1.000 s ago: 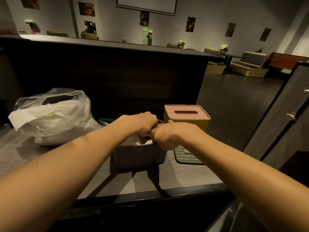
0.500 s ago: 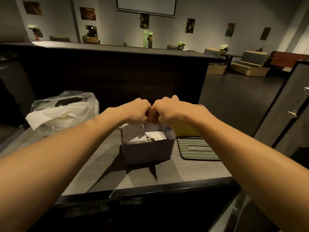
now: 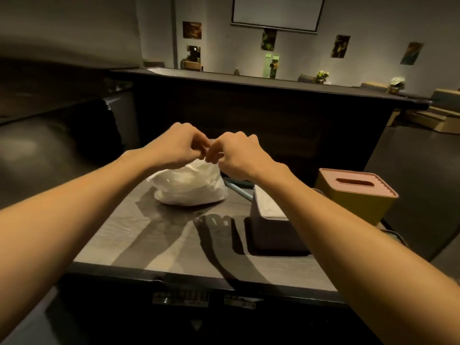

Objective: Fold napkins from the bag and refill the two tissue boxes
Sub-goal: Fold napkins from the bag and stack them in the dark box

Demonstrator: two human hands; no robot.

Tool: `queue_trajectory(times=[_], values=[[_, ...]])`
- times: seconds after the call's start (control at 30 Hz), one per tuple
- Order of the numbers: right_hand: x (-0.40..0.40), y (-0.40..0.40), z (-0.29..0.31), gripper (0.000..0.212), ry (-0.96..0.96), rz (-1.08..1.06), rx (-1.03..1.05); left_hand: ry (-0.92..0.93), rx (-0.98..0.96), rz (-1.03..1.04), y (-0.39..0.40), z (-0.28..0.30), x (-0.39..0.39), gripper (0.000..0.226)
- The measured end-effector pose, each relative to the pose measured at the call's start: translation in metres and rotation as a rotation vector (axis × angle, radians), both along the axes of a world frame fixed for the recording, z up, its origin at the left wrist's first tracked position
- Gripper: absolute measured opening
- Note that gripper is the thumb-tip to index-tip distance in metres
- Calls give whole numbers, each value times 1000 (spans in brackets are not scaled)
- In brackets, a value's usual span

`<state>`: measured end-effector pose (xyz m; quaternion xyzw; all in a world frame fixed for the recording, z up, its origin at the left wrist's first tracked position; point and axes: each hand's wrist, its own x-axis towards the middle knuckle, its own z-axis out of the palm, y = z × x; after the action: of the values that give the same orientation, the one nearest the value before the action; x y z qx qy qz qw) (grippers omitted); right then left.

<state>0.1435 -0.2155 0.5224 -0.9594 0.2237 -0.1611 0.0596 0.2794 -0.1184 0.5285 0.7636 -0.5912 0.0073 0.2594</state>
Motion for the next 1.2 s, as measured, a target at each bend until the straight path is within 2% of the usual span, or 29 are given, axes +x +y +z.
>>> queue_trajectory(times=[0.1, 0.17, 0.3, 0.4, 0.5, 0.67, 0.8, 1.0, 1.1, 1.13, 1.2], values=[[20, 1, -13, 27, -201, -17, 86, 18, -64, 84, 9, -14, 23, 30], [35, 2, -23, 33, -265, 1, 160, 42, -90, 114, 14, -29, 39, 39], [57, 2, -50, 51, -212, 39, 223, 146, -121, 113, 15, -70, 54, 76], [61, -6, -70, 64, -196, 38, 245, 240, -144, 155, 9, -100, 53, 89], [63, -11, -77, 70, -149, 13, 168, 231, -265, 197, 4, -121, 49, 85], [75, -11, -70, 59, -161, 131, -55, 123, -566, 161, 2, -146, 43, 72], [91, -13, -72, 52, -123, 228, -267, 119, -648, 185, 6, -164, 42, 81], [97, -17, -72, 21, -194, 254, -338, 155, -819, 232, 11, -164, 45, 79], [94, -20, -71, 9, -257, 199, -331, 200, -821, 261, 13, -167, 46, 71], [93, -21, -71, 11, -265, 183, -324, 209, -796, 279, 14, -168, 46, 70], [91, -20, -70, 36, -226, 177, -344, 201, -745, 318, 14, -170, 46, 73]])
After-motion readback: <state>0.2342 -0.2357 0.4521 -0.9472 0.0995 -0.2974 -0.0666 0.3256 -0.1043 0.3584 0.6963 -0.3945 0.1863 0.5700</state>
